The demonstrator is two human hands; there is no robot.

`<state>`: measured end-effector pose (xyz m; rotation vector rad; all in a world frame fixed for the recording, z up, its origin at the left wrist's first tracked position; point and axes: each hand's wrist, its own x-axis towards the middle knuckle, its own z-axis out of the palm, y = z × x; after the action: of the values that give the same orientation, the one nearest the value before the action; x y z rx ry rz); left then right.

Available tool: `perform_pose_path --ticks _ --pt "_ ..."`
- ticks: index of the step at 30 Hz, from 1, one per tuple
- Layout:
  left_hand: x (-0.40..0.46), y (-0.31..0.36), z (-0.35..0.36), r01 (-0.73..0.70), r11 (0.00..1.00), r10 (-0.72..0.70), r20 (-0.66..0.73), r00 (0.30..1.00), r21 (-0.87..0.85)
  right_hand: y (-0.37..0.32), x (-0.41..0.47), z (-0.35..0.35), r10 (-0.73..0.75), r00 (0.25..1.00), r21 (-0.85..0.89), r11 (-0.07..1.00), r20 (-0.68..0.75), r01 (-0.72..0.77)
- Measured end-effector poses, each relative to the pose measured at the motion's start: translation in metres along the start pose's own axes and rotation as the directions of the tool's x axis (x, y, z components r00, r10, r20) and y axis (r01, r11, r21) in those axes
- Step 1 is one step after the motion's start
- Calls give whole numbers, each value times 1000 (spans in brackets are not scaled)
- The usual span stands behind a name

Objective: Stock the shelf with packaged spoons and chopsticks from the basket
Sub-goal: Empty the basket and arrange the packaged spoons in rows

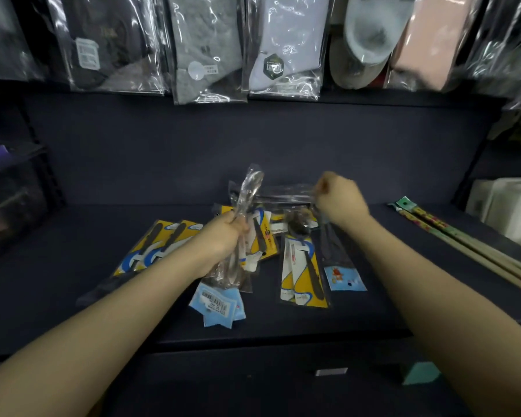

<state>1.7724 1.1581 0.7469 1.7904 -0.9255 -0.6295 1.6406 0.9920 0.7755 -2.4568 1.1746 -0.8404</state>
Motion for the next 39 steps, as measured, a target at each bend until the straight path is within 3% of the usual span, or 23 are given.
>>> perform_pose_path --ticks 2,4,6,9,13,15,17,19,20,22,25,28,30,32,33,34,35,36,37,39 --pt "3 -1 -4 10 1000 -10 -35 999 7 16 -8 -19 15 995 -76 997 98 -7" --pt "6 -1 -6 31 999 -29 -61 998 39 24 -19 -26 42 948 -194 981 315 20" --pt "5 3 -5 36 999 -33 -62 998 38 25 -25 -24 46 909 -143 990 414 15" --pt "5 12 2 29 996 -36 -70 997 -89 16 -22 -8 -50 924 -88 992 379 90" --pt "-2 26 16 46 922 -53 -9 999 -385 6 -22 32 -169 896 -233 931 411 282" --pt "-5 32 24 68 862 -91 -22 996 -503 7 -19 35 -186 917 -274 916 353 291" --pt "-6 38 30 109 775 -158 -25 987 -623 8 -14 20 -185 951 -157 961 246 227" --pt "-6 47 37 139 677 -173 27 985 -723 5 -17 -5 -94 972 182 982 214 55" --pt "-6 54 42 153 644 -156 67 985 -750 4 -22 -18 -61 964 388 920 260 -47" --pt "-9 68 57 173 637 -85 155 984 -751 0 -38 -42 -86 901 611 762 426 -216" --pt "-9 83 87 178 722 -13 244 970 -669 5 -53 -59 -197 833 666 704 516 -246" --pt "1 87 108 190 746 -13 271 962 -638 21 -52 -64 -195 858 660 724 475 -201" --pt "12 79 113 105 859 16 231 973 -500 35 -50 -65 -163 884 616 770 439 -164" --pt "17 64 109 -89 996 87 182 980 5 53 -43 -63 -74 931 495 860 358 -123" --pt "16 53 105 -198 926 149 169 974 322 63 -39 -61 -36 952 398 913 305 -93" --pt "14 43 100 -289 761 218 190 957 581 75 -35 -58 -6 964 271 960 266 -69" --pt "14 31 96 -353 583 258 245 934 732 86 -31 -55 17 969 157 986 248 -58" --pt "13 23 91 -377 447 234 300 925 812 94 -29 -51 40 966 93 993 256 -66" --pt "10 19 87 -367 384 180 321 930 847 100 -27 -48 61 958 76 993 279 -86" --pt "8 17 81 -309 367 63 308 949 877 102 -26 -42 73 950 57 994 303 -94"
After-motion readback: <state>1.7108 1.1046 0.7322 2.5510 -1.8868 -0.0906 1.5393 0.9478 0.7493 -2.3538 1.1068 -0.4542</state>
